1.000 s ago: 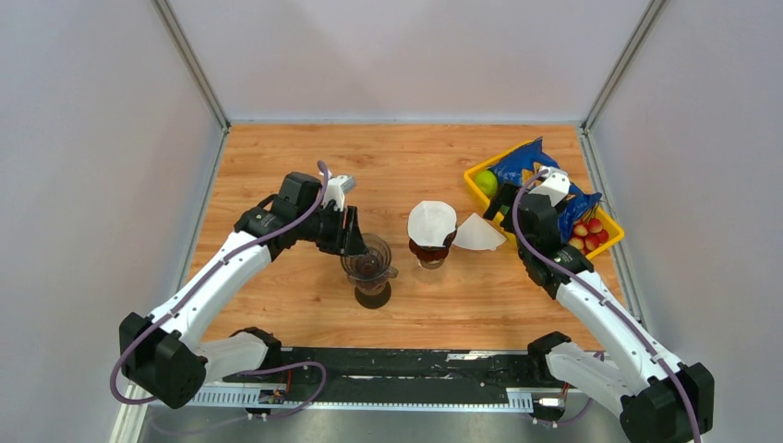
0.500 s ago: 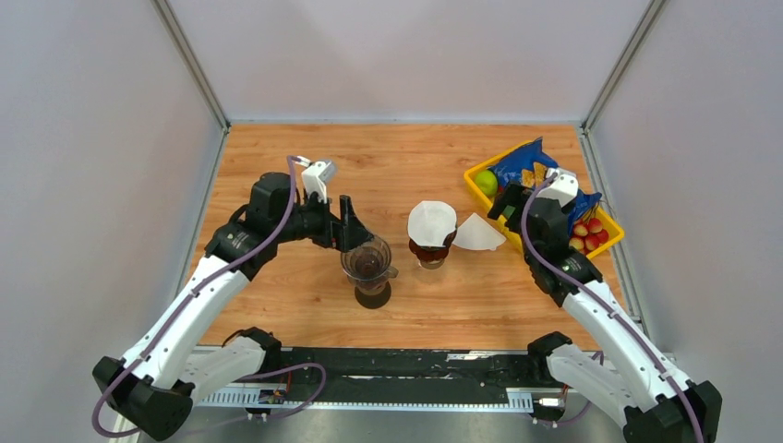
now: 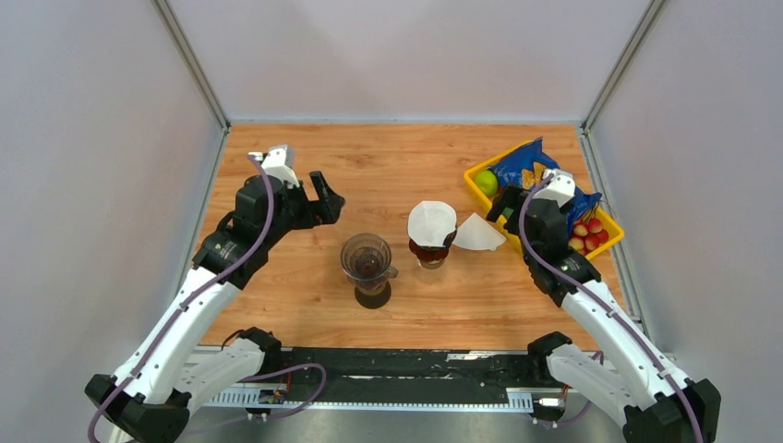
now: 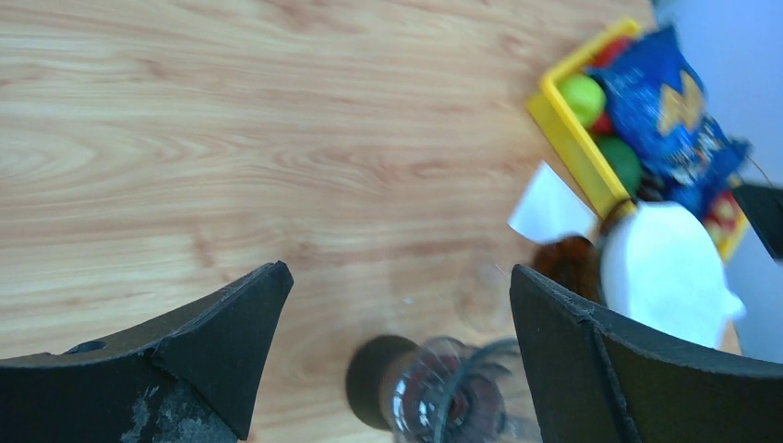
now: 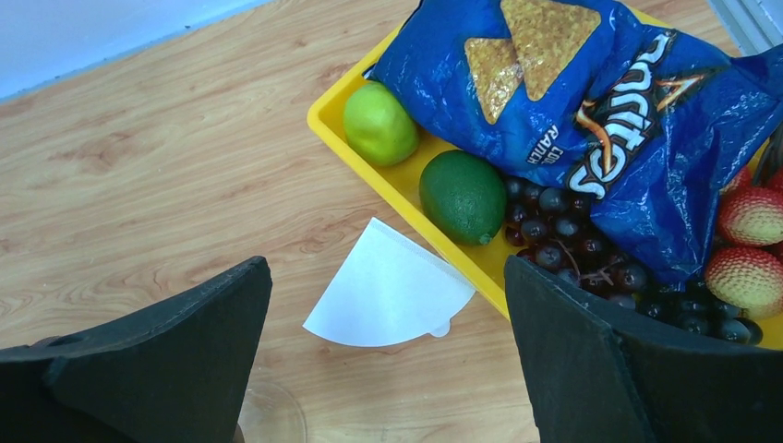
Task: Place the coffee filter in the dripper
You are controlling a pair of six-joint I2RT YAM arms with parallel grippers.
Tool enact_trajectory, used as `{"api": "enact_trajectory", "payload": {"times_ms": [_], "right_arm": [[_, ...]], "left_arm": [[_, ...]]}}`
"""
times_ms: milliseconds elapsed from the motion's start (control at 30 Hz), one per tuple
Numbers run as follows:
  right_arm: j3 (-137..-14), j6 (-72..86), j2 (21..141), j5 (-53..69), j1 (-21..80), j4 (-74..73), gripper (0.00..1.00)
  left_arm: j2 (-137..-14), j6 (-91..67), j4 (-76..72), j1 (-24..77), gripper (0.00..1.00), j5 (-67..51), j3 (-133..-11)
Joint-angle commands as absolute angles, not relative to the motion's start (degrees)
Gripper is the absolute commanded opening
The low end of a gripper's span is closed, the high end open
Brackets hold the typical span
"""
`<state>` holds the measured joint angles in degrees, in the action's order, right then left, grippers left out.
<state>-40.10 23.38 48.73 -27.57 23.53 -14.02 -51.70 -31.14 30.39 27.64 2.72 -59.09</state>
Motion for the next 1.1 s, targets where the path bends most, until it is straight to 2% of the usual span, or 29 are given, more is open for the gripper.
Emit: {"api": "enact_trajectory", "payload": {"times_ms": [0,300,633,833,1067], "right_arm": [[-40.94,23.14,50.68,-26.2,23.51,-13.87,1.0],[-44.48,27.02,60.46,-22.89,23.51,-17.62,1.0],[-46.31,35.4,68.9,-20.3,23.57,-20.41,0.95],[-46.5,37.73,73.71,-19.61,23.56,-20.44,0.86],[-48.17,39.42,81.63,-19.92,23.69,-20.5,0.82]], "left_arm": [[-51.22,-34.71,28.25,24.52,1.0,17.96,-59.23],[-56.7,-39.38,21.13,9.0,1.0,3.97,-49.41],[-58.54,-39.18,16.34,6.77,1.0,6.74,-44.23],[-60.36,-39.77,12.69,5.08,1.0,2.67,-43.3],[-61.51,-39.17,12.35,3.99,1.0,0.35,-42.71]]}}
